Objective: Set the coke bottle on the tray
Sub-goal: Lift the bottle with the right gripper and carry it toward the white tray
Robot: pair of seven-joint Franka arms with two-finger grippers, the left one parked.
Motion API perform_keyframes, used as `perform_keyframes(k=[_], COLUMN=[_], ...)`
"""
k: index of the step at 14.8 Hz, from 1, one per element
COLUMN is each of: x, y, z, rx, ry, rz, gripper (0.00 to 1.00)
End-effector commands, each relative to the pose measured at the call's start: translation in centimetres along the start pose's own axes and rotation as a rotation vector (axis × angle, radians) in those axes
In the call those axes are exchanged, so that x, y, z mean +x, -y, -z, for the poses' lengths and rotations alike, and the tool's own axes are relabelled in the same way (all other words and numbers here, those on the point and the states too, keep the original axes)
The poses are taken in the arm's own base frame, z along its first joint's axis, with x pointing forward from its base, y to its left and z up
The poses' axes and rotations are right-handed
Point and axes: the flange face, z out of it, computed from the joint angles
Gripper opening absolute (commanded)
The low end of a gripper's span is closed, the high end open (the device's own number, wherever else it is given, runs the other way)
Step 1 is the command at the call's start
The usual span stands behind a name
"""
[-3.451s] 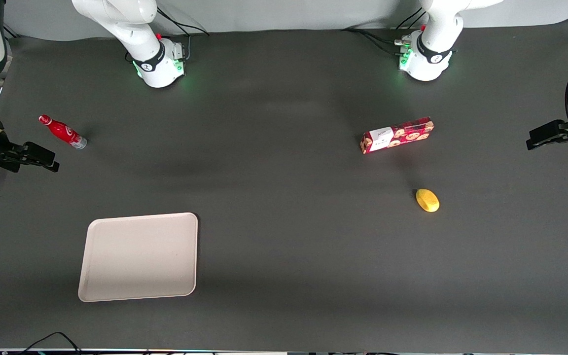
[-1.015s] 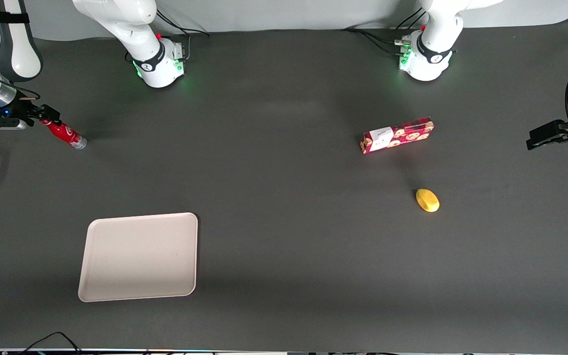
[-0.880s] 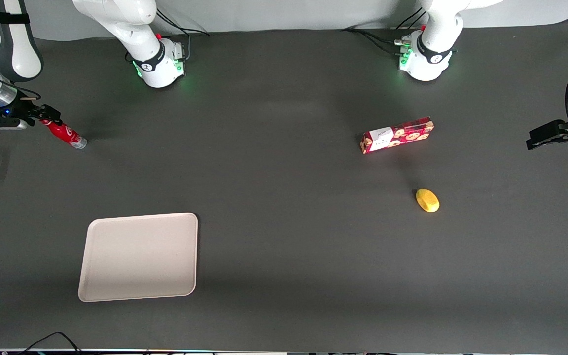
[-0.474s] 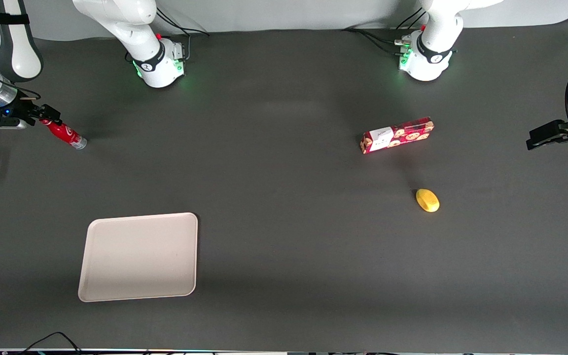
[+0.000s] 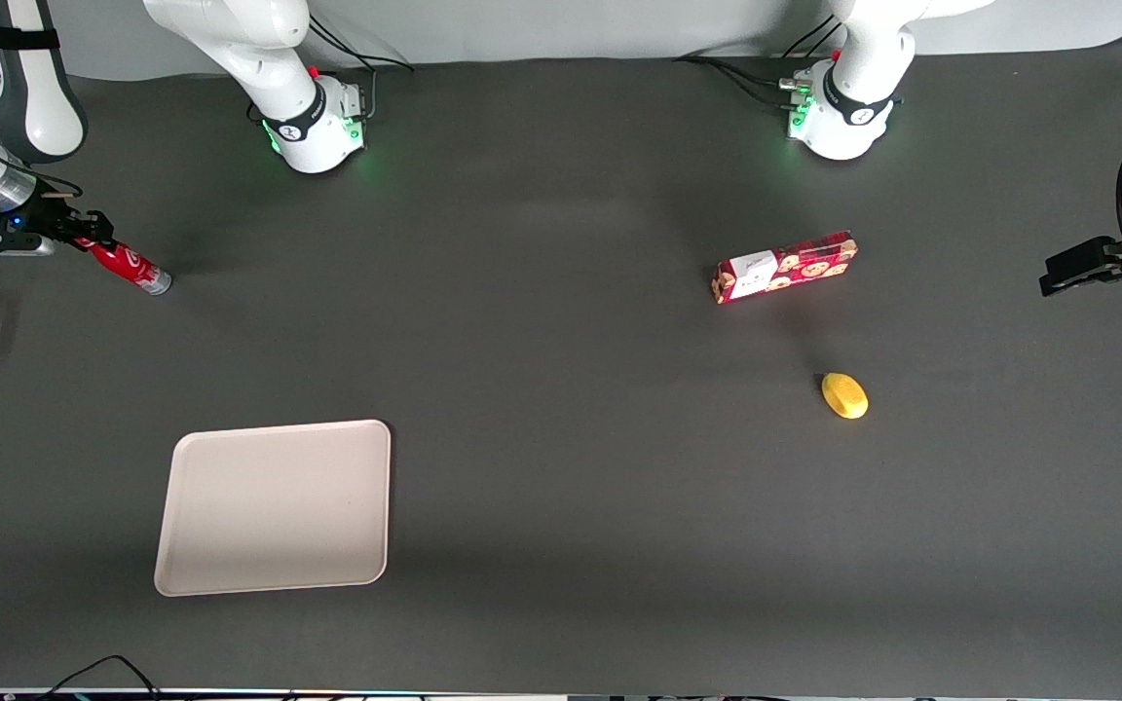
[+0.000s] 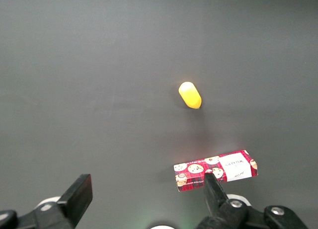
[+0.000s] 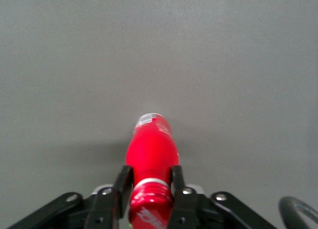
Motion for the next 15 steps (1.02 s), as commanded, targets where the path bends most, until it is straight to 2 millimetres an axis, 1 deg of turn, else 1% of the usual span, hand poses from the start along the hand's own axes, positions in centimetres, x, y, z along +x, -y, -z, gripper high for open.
perform_keyframes(k=[1, 2, 5, 7, 8, 9, 12, 14, 15], x=[0.6, 1.0, 1.9, 2.3, 2.7, 3.3, 6.1, 8.1, 9.2], y=[0.7, 1.1, 2.1, 1.8, 1.5, 1.4, 1.3, 1.3, 1.7], z=[0.0, 0.1, 0.7, 1.9, 3.2, 4.7, 10.8, 15.7, 18.3], rx=[-0.018, -0.018, -0.028, -0.031, -0.031, -0.034, -0.060, -0.087, -0.105], ry=[-0.005, -0.003, -0.002, -0.005, 0.006, 0.024, 0.061, 0.057, 0.052], rz=[-0.023, -0.021, -0.023, -0.027, -0.026, -0.019, 0.003, 0.013, 0.023], gripper=[0.08, 0.00, 0.00, 0.00, 0.00, 0.00, 0.00, 0.00, 0.00])
